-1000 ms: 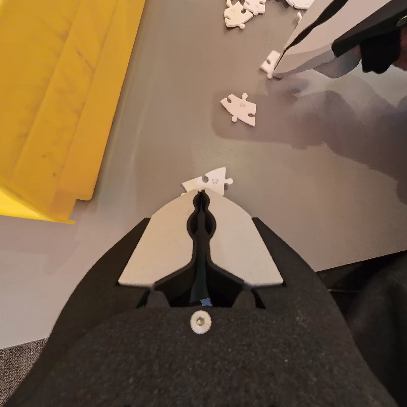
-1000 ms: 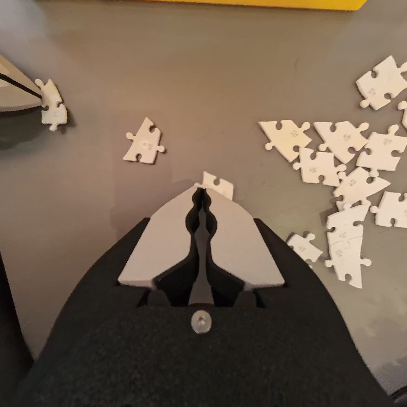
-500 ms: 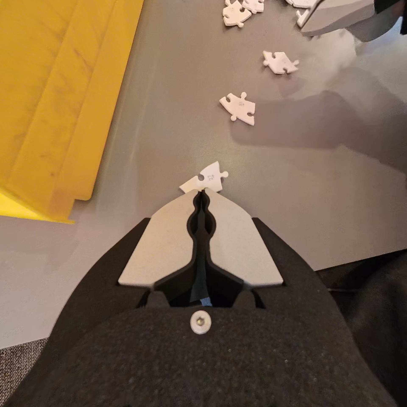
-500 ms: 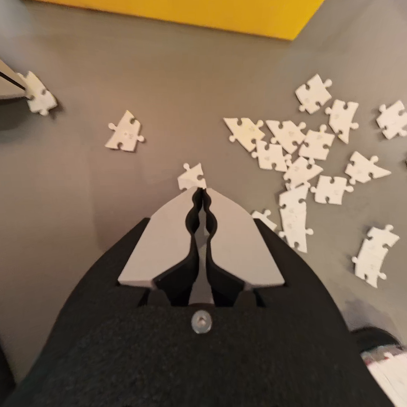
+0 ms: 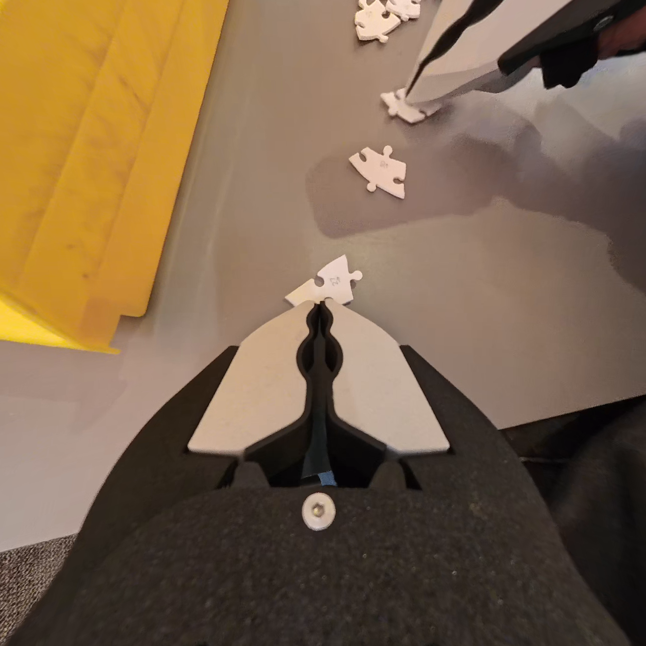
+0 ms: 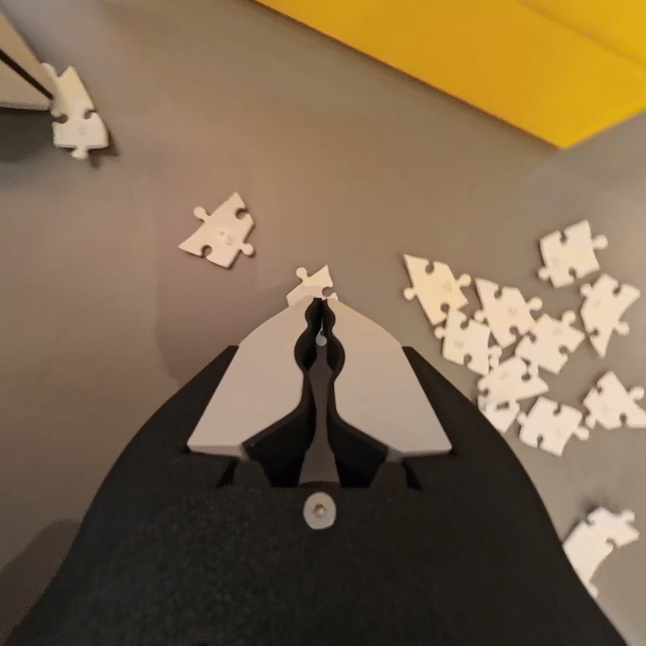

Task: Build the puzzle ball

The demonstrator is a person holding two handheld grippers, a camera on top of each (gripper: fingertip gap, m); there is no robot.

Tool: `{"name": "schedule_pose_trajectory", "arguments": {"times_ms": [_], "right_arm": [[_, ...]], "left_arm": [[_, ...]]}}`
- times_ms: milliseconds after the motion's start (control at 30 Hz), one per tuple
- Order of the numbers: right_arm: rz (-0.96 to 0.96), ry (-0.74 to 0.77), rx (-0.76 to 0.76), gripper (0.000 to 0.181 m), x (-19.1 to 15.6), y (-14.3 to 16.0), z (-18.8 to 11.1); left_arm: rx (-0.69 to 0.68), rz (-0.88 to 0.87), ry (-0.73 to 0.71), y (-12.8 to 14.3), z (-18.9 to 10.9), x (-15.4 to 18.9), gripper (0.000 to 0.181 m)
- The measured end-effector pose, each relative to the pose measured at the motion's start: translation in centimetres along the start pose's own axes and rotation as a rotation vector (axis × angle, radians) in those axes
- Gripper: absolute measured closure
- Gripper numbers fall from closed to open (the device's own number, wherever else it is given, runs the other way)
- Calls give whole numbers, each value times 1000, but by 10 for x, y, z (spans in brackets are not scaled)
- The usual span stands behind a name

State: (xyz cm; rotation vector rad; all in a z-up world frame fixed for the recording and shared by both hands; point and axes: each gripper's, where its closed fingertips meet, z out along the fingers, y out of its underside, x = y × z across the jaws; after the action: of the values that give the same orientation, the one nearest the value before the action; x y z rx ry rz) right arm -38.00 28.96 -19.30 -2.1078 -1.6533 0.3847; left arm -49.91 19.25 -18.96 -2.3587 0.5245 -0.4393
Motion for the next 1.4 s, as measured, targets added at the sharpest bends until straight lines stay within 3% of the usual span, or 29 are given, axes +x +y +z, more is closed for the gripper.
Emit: {"name": "schedule_pose_trajectory", "arguments": {"times_ms": [267,533,600,700,833,967,1033,1400], "right_arm": [[-285,-65,22,181,-7,-10,5],[-337,-84,8,181,-8,-9,3],[-349,-20,66,181,-1,-16,-14],[-223,54,194,181,12,-20,-59],[50,171,283,181,27,19,-94],[264,224,321,180,12,67,-91],[314,239,346,166,0,78,-88],[359,262,381,162,-12,80,-81]], "left_arm": [[-28,6,2,-2,-1,-5,181],[-56,35,-6,2,1,-5,181],[-55,40,-9,2,1,-5,181],[-53,39,-6,3,0,-3,181],[-51,46,-7,4,0,-1,181],[-47,43,-4,5,0,1,181],[-47,47,-10,5,0,1,181],[-59,75,-64,8,-5,-2,181]]}}
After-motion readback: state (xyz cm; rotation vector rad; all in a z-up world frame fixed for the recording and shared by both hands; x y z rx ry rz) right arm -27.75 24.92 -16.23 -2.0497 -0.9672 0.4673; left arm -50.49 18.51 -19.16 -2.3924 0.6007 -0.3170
